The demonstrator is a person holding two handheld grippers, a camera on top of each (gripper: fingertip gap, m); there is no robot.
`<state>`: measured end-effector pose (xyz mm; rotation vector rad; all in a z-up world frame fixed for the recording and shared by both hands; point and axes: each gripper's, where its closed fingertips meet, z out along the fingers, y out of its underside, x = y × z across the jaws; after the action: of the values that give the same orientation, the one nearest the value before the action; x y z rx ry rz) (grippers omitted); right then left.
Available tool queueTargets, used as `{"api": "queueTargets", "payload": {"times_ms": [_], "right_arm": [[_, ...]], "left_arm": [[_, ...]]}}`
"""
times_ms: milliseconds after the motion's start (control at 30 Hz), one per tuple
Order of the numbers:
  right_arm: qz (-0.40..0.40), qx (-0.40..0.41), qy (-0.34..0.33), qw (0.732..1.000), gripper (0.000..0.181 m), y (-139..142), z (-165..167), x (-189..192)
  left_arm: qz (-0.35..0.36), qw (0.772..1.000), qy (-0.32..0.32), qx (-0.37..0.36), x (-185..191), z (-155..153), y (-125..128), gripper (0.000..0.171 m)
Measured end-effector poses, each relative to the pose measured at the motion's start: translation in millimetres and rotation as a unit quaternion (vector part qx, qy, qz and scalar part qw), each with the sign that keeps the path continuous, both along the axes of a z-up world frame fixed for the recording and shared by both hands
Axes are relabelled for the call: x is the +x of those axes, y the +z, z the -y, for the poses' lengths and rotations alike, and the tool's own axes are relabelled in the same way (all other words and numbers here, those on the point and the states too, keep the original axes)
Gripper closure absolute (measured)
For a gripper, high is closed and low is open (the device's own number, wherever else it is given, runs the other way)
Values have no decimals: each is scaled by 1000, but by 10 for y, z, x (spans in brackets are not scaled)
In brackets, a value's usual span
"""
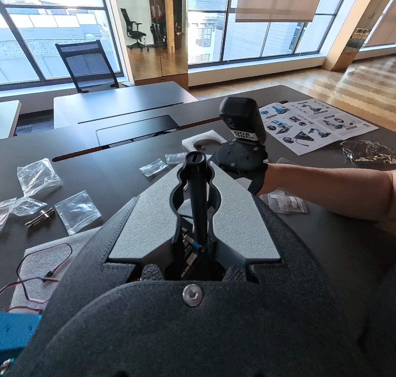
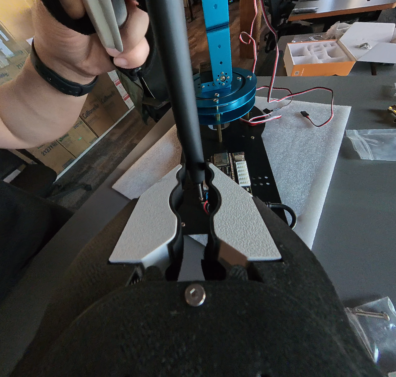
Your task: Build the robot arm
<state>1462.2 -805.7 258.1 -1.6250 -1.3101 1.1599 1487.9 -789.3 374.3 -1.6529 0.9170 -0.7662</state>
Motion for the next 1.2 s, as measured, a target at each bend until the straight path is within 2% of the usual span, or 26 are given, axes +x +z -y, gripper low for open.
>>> {"api": "queueTargets", "payload": {"times_ms": [133, 367, 467, 733, 1200], "right_arm": [[-12, -6, 8, 1000, 165, -2, 9, 36], [-7, 14, 7, 1000, 165, -12, 8, 26], [-14, 18, 19, 1000, 159, -8, 35, 36], [-90, -4, 18, 996, 159, 250, 10, 14], [-44, 35, 14, 998, 166, 154, 7, 0]], "left_arm": [[-18, 1000, -16, 15, 114, 32, -3, 156], [-6, 1000, -12, 5, 48, 15, 0, 156], [-8, 1000, -13, 5, 38, 16, -1, 156], [-7, 1000, -11, 5, 41, 9, 0, 156], [9, 1000, -6, 4, 14, 27, 5, 156]]}}
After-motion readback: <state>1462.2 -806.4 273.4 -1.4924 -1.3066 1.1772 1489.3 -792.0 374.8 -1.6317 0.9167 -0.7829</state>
